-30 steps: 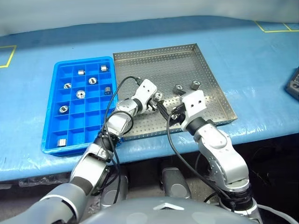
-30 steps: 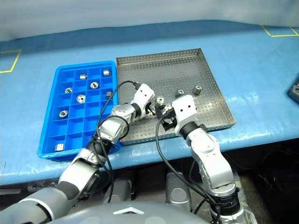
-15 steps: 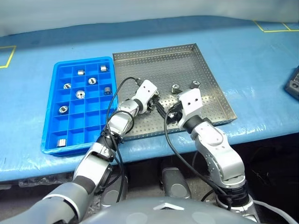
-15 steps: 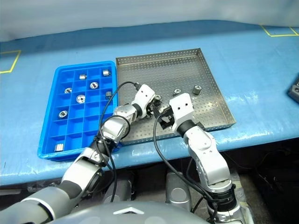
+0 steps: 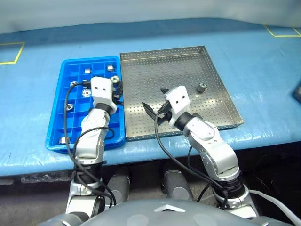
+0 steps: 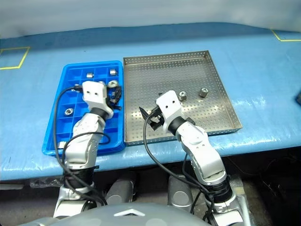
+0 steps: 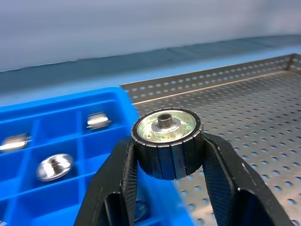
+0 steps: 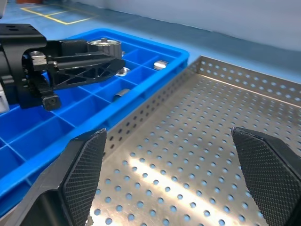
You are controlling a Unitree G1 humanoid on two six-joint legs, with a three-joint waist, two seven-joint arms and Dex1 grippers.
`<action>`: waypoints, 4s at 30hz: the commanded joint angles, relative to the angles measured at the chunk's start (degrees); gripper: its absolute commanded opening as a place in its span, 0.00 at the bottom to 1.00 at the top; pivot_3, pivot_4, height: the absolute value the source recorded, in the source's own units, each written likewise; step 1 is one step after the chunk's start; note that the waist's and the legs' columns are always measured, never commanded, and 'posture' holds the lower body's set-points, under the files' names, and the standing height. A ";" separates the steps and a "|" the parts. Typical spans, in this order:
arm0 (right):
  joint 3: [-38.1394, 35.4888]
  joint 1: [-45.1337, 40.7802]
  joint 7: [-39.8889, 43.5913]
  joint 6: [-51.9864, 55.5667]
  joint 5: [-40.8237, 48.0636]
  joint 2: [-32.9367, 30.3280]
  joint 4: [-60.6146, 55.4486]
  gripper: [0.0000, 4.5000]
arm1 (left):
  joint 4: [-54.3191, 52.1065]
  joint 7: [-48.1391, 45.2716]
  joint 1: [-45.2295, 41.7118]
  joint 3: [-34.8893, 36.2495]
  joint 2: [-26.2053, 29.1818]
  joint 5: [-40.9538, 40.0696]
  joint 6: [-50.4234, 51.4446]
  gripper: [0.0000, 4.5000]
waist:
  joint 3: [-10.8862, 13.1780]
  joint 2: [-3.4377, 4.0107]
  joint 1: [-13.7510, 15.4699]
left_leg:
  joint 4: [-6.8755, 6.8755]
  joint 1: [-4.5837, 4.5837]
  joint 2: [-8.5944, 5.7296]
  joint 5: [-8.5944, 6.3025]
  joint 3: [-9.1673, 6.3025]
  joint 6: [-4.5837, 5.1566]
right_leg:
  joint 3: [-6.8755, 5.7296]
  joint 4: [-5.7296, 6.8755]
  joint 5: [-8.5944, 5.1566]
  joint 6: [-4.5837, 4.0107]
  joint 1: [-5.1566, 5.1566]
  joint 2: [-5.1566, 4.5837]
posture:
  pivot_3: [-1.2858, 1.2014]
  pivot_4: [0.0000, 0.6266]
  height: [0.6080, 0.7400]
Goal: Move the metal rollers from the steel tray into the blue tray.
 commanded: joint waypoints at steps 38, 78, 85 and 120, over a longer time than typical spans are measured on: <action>-9.28 -5.69 -23.67 1.58 -9.82 13.05 11.46 1.00 | -14.10 -12.10 10.84 -8.03 7.14 -9.37 1.00 0.99 | 0.00 0.01 2.04 | -0.15 -0.04 0.01 0.01 -0.03 -0.05 | -0.09 0.01 -0.10 -0.20 -0.11 -0.03 | 0.53 0.24 1.00; -27.34 -23.56 -53.12 -4.84 -3.36 23.27 43.82 0.38 | -13.78 -17.09 12.07 -14.35 10.51 -13.23 -0.60 1.00 | -0.03 0.24 0.21 | -0.34 0.12 0.04 0.02 0.01 0.02 | -0.05 0.06 -0.05 -0.51 -0.07 0.00 | 0.54 0.24 1.00; -12.65 -25.24 -35.22 3.29 -0.25 21.70 30.78 0.38 | -16.15 -11.13 15.43 -11.58 8.79 -10.47 -2.61 1.00 | 0.01 0.37 -0.14 | -0.56 0.13 0.10 0.02 0.00 0.02 | -0.06 0.09 -0.13 -0.61 -0.21 0.04 | 0.57 0.24 1.00; 0.53 -36.31 -6.77 -13.44 2.33 28.58 64.27 0.55 | -29.28 2.02 37.99 -3.15 3.38 -7.92 -6.86 1.00 | 0.03 0.32 13.47 | -0.84 0.07 0.06 0.01 -0.27 -0.07 | -0.30 0.01 -0.63 -0.86 -0.31 0.07 | 0.70 0.24 1.00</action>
